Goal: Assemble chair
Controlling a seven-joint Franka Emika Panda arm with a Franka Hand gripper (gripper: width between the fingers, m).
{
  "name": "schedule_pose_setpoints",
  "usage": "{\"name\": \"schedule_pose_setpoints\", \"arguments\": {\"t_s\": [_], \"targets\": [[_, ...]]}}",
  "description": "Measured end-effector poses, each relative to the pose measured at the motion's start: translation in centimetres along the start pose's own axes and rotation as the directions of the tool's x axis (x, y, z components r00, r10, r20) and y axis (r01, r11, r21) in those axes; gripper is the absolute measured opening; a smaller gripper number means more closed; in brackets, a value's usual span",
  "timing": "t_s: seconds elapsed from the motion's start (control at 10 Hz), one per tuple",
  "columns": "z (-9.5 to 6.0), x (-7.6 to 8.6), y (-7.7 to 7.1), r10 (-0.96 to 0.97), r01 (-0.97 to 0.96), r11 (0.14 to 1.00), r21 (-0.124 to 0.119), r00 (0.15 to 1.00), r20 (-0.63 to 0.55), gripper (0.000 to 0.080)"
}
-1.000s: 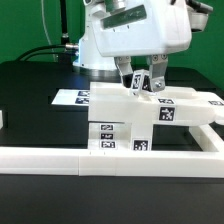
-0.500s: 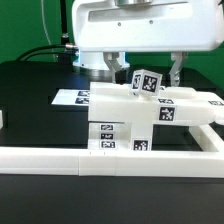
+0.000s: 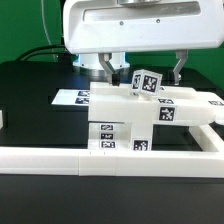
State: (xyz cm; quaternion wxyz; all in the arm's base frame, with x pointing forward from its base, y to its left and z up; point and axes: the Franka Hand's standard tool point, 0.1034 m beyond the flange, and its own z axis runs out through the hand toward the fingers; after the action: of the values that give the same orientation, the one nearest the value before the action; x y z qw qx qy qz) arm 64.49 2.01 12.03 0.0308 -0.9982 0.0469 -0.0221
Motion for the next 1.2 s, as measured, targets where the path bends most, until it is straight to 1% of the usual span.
{"name": "schedule_pose_setpoints", "arguments": {"t_s": [0.1,0.2,0.4,0.5,0.6,0.7,0.8,1.1,1.2], "targets": [[0.15,-0.09,-0.16,-0.135,0.135,0.99,-0.038,0.991,0.004,0.0649],[0.21,-0.15,-0.26,-0.241,0.241,0.968,-0.063,0.97,0.014,0.0649],[0.24,-0.13,-0.08,-0.394,0.395,0.917,-0.065,0.919,0.026,0.0649],[0.24,-0.13,-0.08,-0.38,0.381,0.922,-0.065,0.925,0.024,0.0552],[0.24,-0.13,-0.08,-0.38,0.381,0.922,-0.065,0.925,0.025,0.0552],[0.24,-0.13,-0.08,-0.38,0.381,0.922,-0.065,0.925,0.025,0.037],[0.25,-0.14,-0.08,-0.38,0.381,0.922,-0.065,0.925,0.025,0.0279],[0.25,-0.13,-0.07,-0.353,0.354,0.933,-0.066,0.935,0.023,0.0279],[0.26,-0.17,-0.1,-0.32,0.321,0.945,-0.062,0.947,0.021,0.0279]]}}
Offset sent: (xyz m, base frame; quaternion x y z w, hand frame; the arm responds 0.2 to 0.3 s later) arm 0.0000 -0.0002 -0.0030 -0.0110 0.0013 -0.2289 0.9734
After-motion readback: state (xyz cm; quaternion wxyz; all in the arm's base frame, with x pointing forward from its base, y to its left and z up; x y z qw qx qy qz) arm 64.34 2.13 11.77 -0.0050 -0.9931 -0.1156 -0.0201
